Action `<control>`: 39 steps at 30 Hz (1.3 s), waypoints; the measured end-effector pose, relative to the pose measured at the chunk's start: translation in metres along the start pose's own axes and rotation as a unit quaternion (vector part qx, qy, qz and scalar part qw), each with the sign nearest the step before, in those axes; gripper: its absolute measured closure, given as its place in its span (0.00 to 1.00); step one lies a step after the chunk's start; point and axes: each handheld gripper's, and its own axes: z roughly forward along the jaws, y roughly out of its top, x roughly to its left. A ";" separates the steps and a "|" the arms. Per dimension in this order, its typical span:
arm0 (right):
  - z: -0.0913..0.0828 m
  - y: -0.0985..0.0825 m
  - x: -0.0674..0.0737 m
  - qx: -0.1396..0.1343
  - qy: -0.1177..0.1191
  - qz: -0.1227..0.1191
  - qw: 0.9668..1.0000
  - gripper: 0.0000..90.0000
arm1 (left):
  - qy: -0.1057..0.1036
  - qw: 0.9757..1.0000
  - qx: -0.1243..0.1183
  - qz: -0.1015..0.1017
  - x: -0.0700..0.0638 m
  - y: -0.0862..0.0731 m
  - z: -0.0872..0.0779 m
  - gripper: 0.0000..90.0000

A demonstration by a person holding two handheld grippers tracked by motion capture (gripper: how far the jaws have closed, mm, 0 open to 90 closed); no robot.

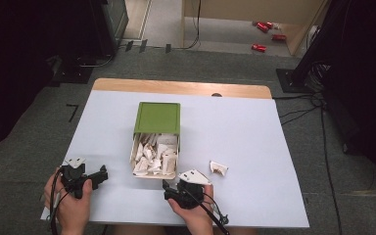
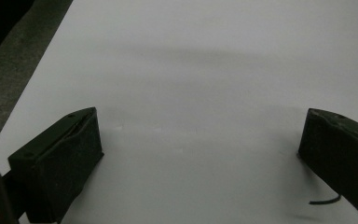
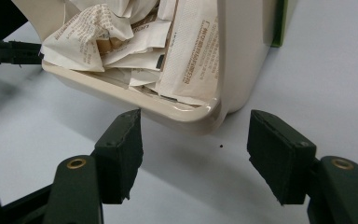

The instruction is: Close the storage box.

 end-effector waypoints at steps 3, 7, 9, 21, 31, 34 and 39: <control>0.001 0.000 0.000 0.000 0.001 0.000 1.000 0.40 | 0.000 1.000 0.000 0.000 0.000 0.000 0.000 0.00; 0.000 0.001 0.001 -0.001 0.004 0.002 1.000 0.41 | 0.000 1.000 0.000 0.000 0.000 0.000 0.000 0.00; -0.001 0.002 0.002 -0.005 0.006 0.001 1.000 0.43 | 0.000 1.000 0.000 0.000 0.000 0.000 0.000 0.00; -0.009 0.015 -0.005 -0.029 -0.005 0.014 0.999 0.49 | 0.000 1.000 0.000 0.000 0.000 0.000 0.000 0.00; 0.008 0.002 0.003 0.013 -0.001 -0.005 1.000 0.43 | 0.000 1.000 0.000 0.000 0.000 0.000 0.000 0.00; 0.011 0.003 0.005 0.012 -0.005 -0.005 1.000 0.42 | 0.000 1.000 0.000 0.000 0.000 0.000 0.000 0.00; 0.010 0.004 0.007 0.009 -0.010 -0.004 1.000 0.41 | 0.000 1.000 0.000 0.000 0.000 0.000 0.000 0.00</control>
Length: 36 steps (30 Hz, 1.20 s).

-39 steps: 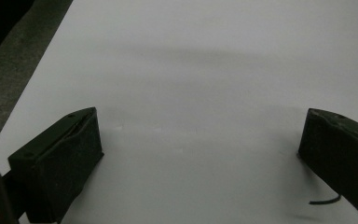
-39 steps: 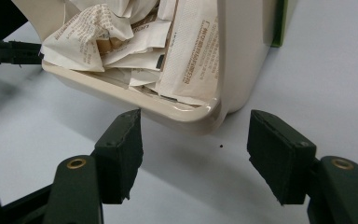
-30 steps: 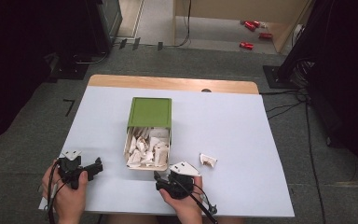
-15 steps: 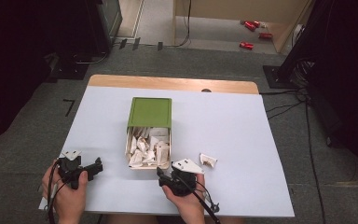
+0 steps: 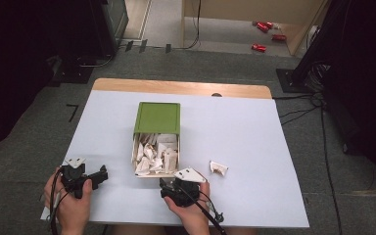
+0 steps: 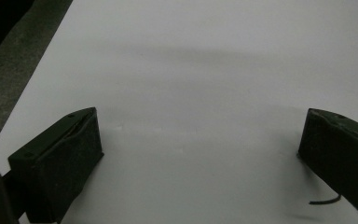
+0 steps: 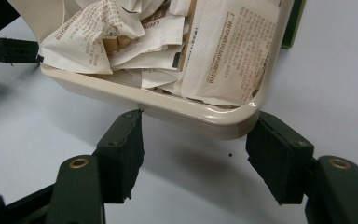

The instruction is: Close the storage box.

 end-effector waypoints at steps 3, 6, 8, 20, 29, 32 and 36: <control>0.000 0.000 0.001 0.001 -0.002 0.003 1.000 0.41 | 0.000 1.000 0.000 0.000 0.000 0.000 0.000 0.00; 0.001 0.001 0.003 0.001 -0.004 0.008 1.000 0.40 | 0.000 1.000 0.000 0.000 0.000 0.000 0.000 0.00; 0.001 0.002 0.003 -0.002 -0.005 0.011 1.000 0.40 | 0.000 1.000 0.000 0.000 0.000 0.000 0.000 0.00; 0.004 0.012 0.002 -0.010 -0.004 0.026 1.000 0.40 | 0.000 1.000 0.000 0.000 0.000 0.000 0.000 0.00; 0.008 0.018 -0.003 -0.015 -0.016 0.032 0.999 0.41 | 0.000 1.000 0.000 0.000 0.000 0.000 0.000 0.00; 0.010 0.020 -0.003 -0.015 -0.021 0.029 0.999 0.41 | 0.000 1.000 0.000 0.000 0.000 0.000 0.000 0.00; 0.013 0.023 -0.003 -0.017 -0.026 0.032 0.999 0.41 | 0.000 1.000 0.000 0.000 0.000 0.000 0.000 0.00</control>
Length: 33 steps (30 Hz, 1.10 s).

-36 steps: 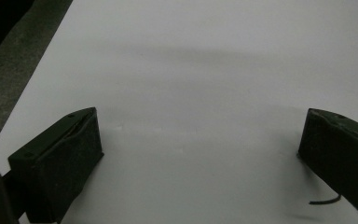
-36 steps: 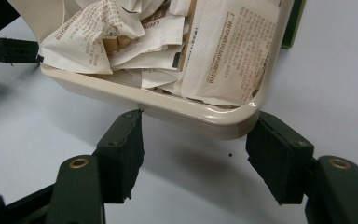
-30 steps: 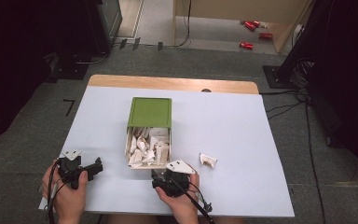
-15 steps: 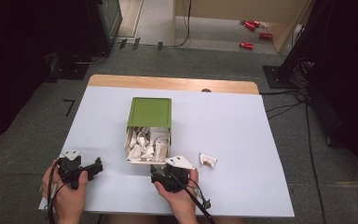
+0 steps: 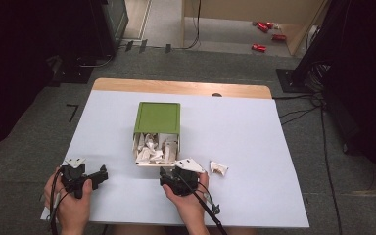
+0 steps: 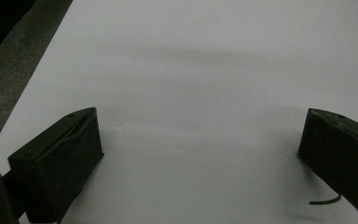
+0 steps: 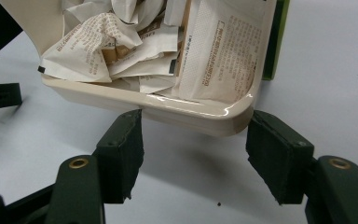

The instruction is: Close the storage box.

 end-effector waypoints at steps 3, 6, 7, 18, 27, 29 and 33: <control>0.002 0.002 0.000 -0.001 -0.006 0.001 1.000 0.41 | 0.000 1.000 0.000 0.000 0.000 0.000 0.000 0.00; 0.004 0.003 0.001 0.000 -0.013 -0.004 1.000 0.41 | 0.000 1.000 0.000 0.000 0.000 0.000 0.000 0.00; 0.005 0.004 0.001 0.000 -0.015 -0.003 1.000 0.41 | 0.000 1.000 0.000 0.000 0.000 0.000 0.000 0.00; 0.014 0.009 0.001 0.002 -0.030 0.004 1.000 0.42 | 0.000 1.000 0.000 0.000 0.000 0.000 0.000 0.00; 0.020 0.016 -0.001 0.003 -0.031 0.012 0.999 0.42 | 0.000 1.000 0.000 0.000 0.000 0.000 0.000 0.00; 0.021 0.017 -0.002 0.003 -0.034 0.017 0.999 0.42 | 0.000 1.000 0.000 0.000 0.000 0.000 0.000 0.00; 0.023 0.019 -0.004 -0.001 -0.041 0.025 0.999 0.42 | 0.000 1.000 0.000 0.000 0.000 0.000 0.000 0.00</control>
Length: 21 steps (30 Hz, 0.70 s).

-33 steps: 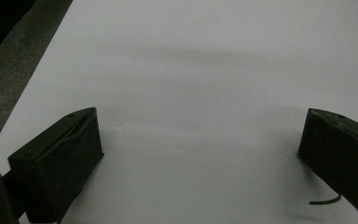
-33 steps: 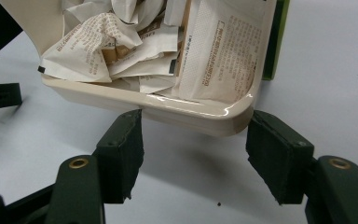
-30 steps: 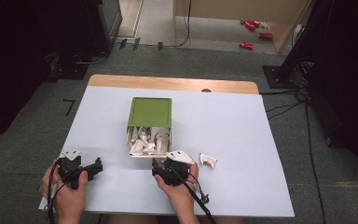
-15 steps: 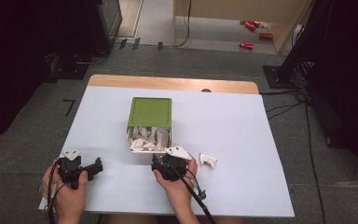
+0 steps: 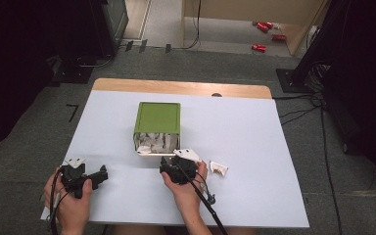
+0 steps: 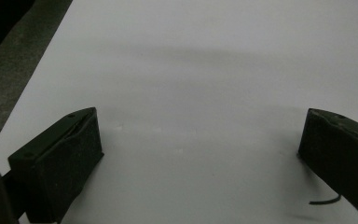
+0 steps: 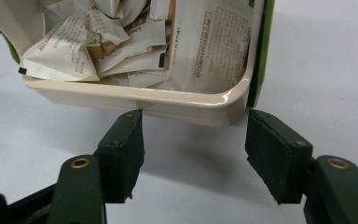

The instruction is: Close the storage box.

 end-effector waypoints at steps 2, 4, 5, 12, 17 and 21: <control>0.001 0.001 -0.001 0.000 -0.002 0.001 1.000 0.42 | 0.000 1.000 0.000 0.000 0.000 0.000 0.000 0.00; 0.002 0.002 0.000 -0.002 -0.003 0.002 1.000 0.42 | 0.000 1.000 0.000 0.000 0.000 0.000 0.000 0.00; 0.003 0.002 0.000 -0.003 -0.004 -0.002 1.000 0.42 | 0.000 1.000 0.000 0.000 0.000 0.000 0.000 0.00; 0.004 0.002 0.000 0.000 -0.002 -0.002 1.000 0.42 | 0.000 1.000 0.000 0.000 0.000 0.000 0.000 0.00; 0.000 0.002 -0.001 -0.008 -0.006 -0.006 1.000 0.43 | 0.000 1.000 0.000 0.000 0.000 0.000 0.000 0.00; -0.007 0.002 -0.004 -0.012 0.001 -0.010 1.000 0.42 | 0.000 1.000 0.000 0.000 0.000 0.000 0.000 0.00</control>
